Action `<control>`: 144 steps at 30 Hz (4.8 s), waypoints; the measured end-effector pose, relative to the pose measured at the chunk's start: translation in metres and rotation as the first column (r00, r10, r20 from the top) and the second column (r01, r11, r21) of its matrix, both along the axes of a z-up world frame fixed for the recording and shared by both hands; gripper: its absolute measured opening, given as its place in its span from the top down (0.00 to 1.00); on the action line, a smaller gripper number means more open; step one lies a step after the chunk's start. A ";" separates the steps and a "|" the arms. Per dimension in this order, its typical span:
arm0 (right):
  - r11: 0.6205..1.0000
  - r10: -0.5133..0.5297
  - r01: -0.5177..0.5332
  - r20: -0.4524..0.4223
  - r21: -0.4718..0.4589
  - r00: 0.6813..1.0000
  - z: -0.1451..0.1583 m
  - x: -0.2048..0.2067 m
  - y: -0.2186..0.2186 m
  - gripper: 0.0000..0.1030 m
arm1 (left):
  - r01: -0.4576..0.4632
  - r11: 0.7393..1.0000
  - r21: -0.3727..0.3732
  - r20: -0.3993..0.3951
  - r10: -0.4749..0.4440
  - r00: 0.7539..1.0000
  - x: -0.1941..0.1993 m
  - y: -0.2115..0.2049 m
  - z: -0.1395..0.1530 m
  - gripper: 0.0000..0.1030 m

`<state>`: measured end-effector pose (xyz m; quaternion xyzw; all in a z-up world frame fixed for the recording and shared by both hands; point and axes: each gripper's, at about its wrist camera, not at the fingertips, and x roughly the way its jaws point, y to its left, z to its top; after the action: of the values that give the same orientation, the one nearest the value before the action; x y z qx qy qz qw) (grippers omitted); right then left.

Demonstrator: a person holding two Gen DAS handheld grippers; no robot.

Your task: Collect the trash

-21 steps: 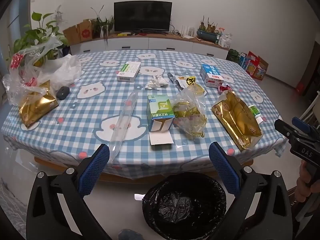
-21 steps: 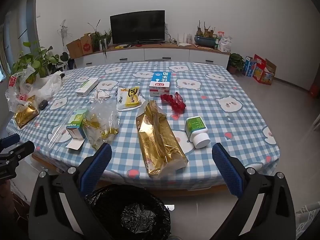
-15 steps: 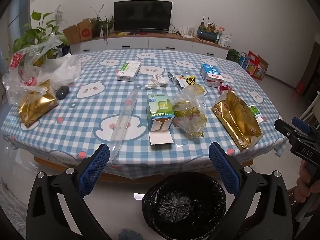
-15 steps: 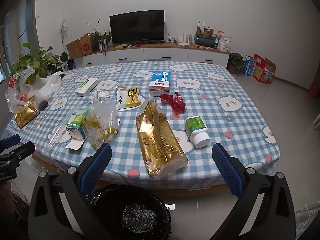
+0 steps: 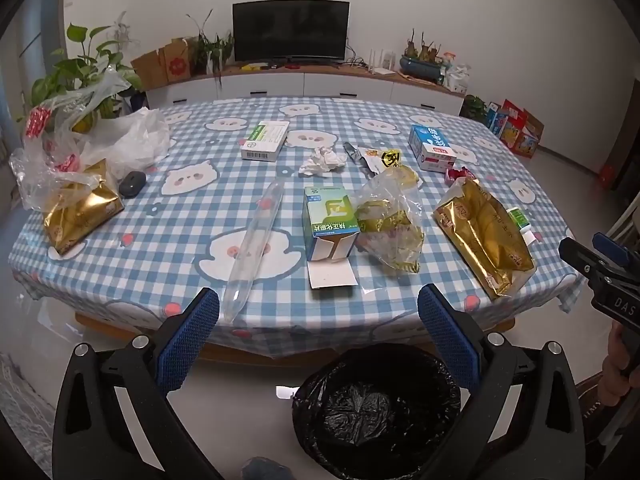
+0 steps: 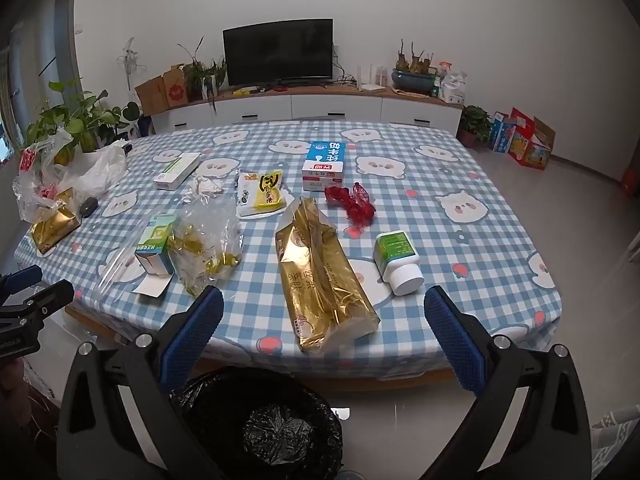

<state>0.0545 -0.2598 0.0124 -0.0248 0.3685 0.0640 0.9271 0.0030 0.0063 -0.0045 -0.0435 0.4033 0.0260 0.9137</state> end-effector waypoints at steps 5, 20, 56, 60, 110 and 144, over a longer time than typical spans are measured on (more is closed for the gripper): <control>1.000 -0.003 0.003 0.001 0.001 1.000 0.000 -0.001 -0.001 0.07 | -0.001 1.000 0.002 -0.001 0.001 1.000 -0.001 -0.002 0.000 0.06; 1.000 -0.006 0.006 -0.002 -0.004 1.000 -0.001 -0.001 0.000 0.07 | 0.002 1.000 0.000 -0.004 -0.002 1.000 -0.002 -0.001 0.000 0.06; 1.000 -0.006 0.006 -0.008 -0.002 1.000 -0.002 -0.001 -0.001 0.07 | 0.014 1.000 -0.004 -0.011 -0.014 1.000 0.000 -0.003 -0.001 0.06; 1.000 -0.005 0.005 -0.007 -0.003 1.000 -0.002 -0.001 0.000 0.07 | 0.014 1.000 -0.005 -0.011 -0.014 1.000 -0.001 -0.003 -0.001 0.06; 0.995 0.080 -0.093 -0.257 -0.036 0.963 -0.053 0.137 0.034 0.25 | -0.049 0.999 -0.001 -0.271 0.047 0.961 0.163 0.097 -0.075 0.19; 0.997 0.035 -0.055 -0.356 -0.047 0.934 -0.087 0.145 0.033 0.98 | -0.072 0.996 0.045 -0.339 0.083 0.937 0.169 0.076 -0.086 0.76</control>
<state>0.1996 -0.2272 -0.0751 -0.0473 0.5309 0.0784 0.8425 0.1723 0.0824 -0.0901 -0.0396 0.5528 0.0756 0.8289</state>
